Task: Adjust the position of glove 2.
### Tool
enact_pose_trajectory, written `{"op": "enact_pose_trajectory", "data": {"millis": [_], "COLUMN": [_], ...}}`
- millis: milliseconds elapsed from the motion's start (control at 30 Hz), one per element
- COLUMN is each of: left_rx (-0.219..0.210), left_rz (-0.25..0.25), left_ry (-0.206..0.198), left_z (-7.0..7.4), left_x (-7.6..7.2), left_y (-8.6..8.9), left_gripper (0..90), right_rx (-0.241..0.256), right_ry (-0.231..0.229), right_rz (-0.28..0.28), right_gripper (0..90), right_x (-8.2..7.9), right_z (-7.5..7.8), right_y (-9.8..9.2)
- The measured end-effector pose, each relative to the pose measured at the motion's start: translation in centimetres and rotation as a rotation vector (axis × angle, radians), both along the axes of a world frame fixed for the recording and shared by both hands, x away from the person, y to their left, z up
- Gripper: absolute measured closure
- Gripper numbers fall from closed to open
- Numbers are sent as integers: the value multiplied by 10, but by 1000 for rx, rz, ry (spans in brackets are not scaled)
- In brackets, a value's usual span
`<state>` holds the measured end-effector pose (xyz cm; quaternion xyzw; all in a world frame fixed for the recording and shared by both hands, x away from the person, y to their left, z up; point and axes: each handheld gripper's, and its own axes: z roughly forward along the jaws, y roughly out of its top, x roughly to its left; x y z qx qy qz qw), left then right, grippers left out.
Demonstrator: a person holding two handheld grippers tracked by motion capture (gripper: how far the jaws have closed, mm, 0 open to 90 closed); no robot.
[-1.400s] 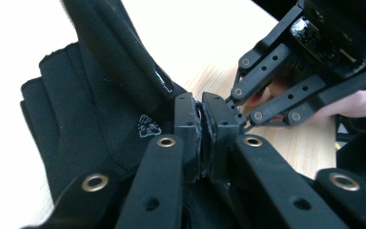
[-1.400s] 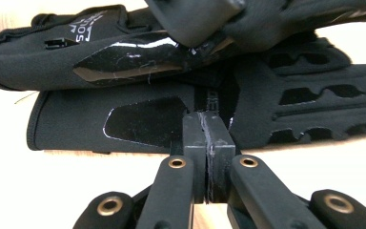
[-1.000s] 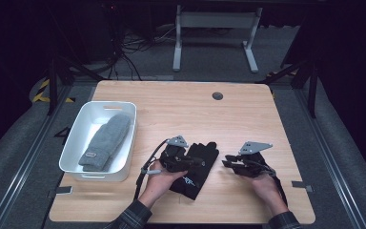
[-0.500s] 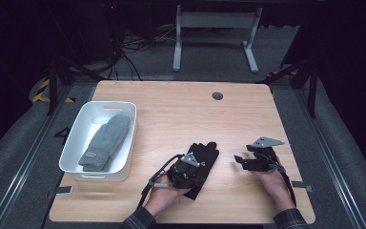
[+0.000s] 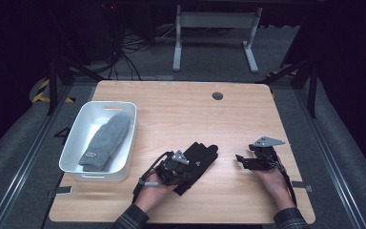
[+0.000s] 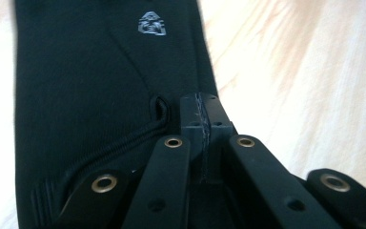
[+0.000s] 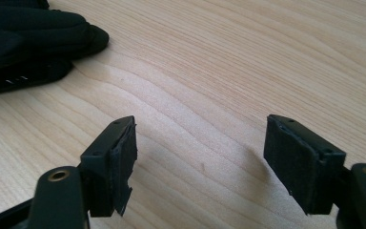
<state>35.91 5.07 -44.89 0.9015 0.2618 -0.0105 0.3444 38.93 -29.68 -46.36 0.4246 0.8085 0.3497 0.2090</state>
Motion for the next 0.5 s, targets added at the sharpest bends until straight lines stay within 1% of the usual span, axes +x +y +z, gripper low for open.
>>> {"op": "enact_pose_trajectory", "data": {"millis": [33,100,133,167,233,267,300,367,400,433,500], "left_rx": [4,-4,0,-5,-14,-15,-19,-27,-26,-22,-31], "left_rz": [9,19,10,14,6,-11,-5,-2,-1,-2,4], "left_ry": [-2,3,5,0,-7,4,-15,-31,-43,-53,-74], "left_z": [0,1,2,3,6,9,12,16,19,21,24], "left_x": [1,3,4,3,3,3,3,5,6,8,13], "left_y": [3,8,9,8,8,9,9,10,10,11,12], "left_gripper": [897,897,896,894,860,830,792,694,582,582,472], "right_rx": [-4,-6,-6,-5,-5,-3,-1,8,8,8,7], "right_ry": [5,4,4,5,2,0,2,-1,-1,-1,-1], "right_rz": [1,2,1,2,2,0,-3,-3,-4,-4,-5], "right_gripper": [273,272,270,267,262,261,256,247,242,242,240], "right_x": [0,0,0,0,0,0,0,1,1,1,1], "right_z": [-1,-2,-2,-3,-3,-3,-4,-5,-5,-5,-5], "right_y": [1,1,1,2,2,2,1,1,1,1,1]}}
